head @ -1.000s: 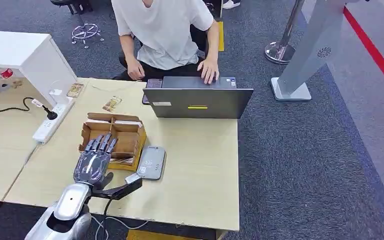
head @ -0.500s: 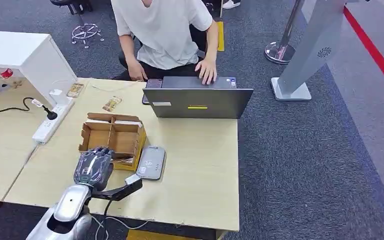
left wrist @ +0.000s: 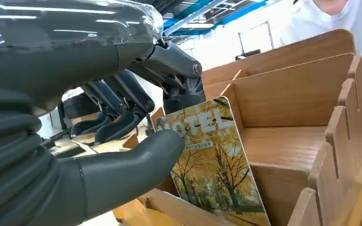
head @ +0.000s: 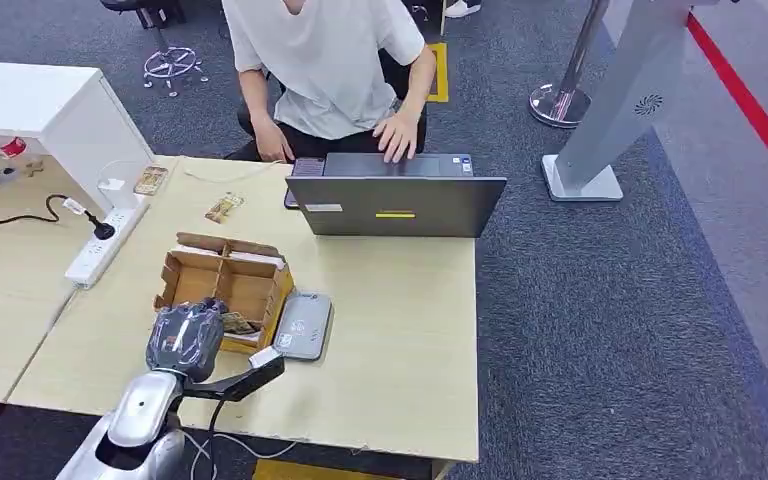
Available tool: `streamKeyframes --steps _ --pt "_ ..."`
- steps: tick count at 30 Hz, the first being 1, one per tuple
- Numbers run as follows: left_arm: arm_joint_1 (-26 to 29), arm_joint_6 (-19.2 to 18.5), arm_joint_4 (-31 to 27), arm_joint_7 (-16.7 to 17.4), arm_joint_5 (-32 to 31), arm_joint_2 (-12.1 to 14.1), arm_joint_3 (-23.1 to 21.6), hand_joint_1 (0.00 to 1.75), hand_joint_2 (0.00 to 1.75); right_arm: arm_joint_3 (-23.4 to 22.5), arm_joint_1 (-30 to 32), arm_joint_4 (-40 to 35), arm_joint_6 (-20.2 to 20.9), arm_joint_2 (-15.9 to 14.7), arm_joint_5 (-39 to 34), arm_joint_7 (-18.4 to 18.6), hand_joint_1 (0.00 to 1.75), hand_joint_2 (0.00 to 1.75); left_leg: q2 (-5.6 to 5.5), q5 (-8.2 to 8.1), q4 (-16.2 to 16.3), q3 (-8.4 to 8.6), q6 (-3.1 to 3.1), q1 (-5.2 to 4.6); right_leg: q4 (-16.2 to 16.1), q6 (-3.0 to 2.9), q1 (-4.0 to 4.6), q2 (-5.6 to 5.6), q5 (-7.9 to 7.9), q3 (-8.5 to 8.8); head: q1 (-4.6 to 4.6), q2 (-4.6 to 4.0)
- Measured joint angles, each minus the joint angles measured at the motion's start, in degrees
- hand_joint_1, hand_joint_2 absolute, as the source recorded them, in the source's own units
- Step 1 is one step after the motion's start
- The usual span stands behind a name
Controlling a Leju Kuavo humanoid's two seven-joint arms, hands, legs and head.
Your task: Pass the card to the sensor for recognition and then transmit it.
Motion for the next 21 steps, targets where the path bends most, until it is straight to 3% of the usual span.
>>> streamKeyframes --steps 4,11,15,21 --pt "0.10 2.21 -0.20 -0.15 -0.28 -0.61 0.48 1.75 1.75 -0.18 -0.03 0.00 0.00 0.00 0.20 -0.09 0.00 0.00 0.00 0.00 0.00 0.00 0.00 0.00 0.00 0.00 0.00 0.00 0.00 0.00 0.00 0.00" --pt "0.06 2.51 -1.25 -0.59 -0.37 -1.14 0.92 1.75 1.75 -0.31 -0.06 0.00 0.18 0.00 0.28 -0.17 0.00 0.00 0.00 0.00 0.00 0.01 0.00 0.00 0.00 0.00 0.00 0.00 0.00 0.00 -0.02 0.00" --pt "-0.03 5.14 -2.19 -1.44 -0.61 -1.53 0.94 1.75 1.75 -0.59 -0.17 0.00 0.15 0.00 0.44 -0.55 0.00 0.00 0.00 0.00 0.01 0.01 0.00 0.00 0.00 0.00 0.00 0.00 0.00 0.00 0.00 0.00" --pt "-0.89 20.16 -5.52 -4.59 -5.02 -2.69 0.94 1.75 1.75 -0.66 -0.48 0.02 -0.07 0.00 1.70 -0.40 0.00 0.00 -0.02 0.00 0.01 0.00 0.00 0.00 0.00 0.00 0.00 -0.02 0.00 0.00 0.02 0.00"
